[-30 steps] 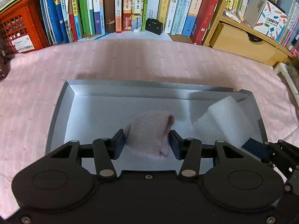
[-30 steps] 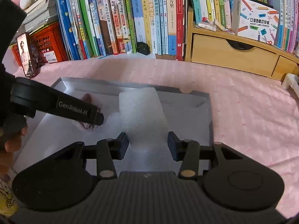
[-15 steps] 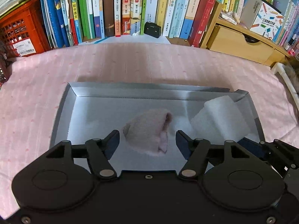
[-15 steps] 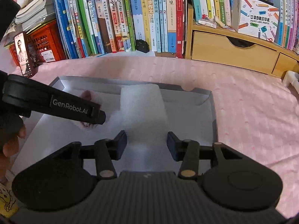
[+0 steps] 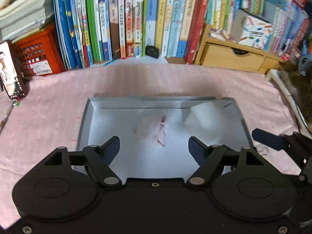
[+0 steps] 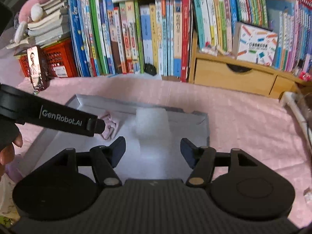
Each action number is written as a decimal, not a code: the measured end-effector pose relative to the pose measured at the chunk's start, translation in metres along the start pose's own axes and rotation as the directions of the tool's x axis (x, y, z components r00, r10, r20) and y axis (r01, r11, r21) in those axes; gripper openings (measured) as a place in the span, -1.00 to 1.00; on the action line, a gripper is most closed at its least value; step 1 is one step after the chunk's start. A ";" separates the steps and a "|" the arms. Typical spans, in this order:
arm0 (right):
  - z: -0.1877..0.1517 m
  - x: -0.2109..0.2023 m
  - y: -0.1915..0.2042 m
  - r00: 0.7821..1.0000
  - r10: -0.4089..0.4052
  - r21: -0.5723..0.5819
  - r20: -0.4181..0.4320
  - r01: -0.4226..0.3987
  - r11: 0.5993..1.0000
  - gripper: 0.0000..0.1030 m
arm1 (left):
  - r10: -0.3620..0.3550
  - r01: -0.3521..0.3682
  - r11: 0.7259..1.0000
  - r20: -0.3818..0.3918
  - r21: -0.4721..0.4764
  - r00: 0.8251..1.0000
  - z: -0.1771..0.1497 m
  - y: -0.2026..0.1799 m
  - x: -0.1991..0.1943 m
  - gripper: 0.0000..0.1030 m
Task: Organize soft objects
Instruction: 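Withdraw both tools from the tray back toward the table items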
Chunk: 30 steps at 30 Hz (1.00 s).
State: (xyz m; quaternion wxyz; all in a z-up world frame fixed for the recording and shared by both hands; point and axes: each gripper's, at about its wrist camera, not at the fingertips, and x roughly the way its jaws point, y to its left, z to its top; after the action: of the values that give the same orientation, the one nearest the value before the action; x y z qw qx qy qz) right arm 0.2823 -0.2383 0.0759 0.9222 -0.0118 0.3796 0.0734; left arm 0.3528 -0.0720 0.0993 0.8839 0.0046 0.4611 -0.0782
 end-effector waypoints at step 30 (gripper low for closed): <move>-0.093 -0.144 0.023 0.955 -0.025 -0.074 0.295 0.049 0.996 0.72 | -0.043 -0.010 0.988 0.346 0.151 0.937 -0.156 -0.021 -0.144 0.60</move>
State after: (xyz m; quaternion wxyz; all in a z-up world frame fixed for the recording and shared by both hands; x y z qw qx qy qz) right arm 0.1128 -0.2406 0.1119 0.9683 -0.0448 0.2348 0.0723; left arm 0.1412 -0.0613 0.1285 0.9480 0.0535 0.2901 -0.1197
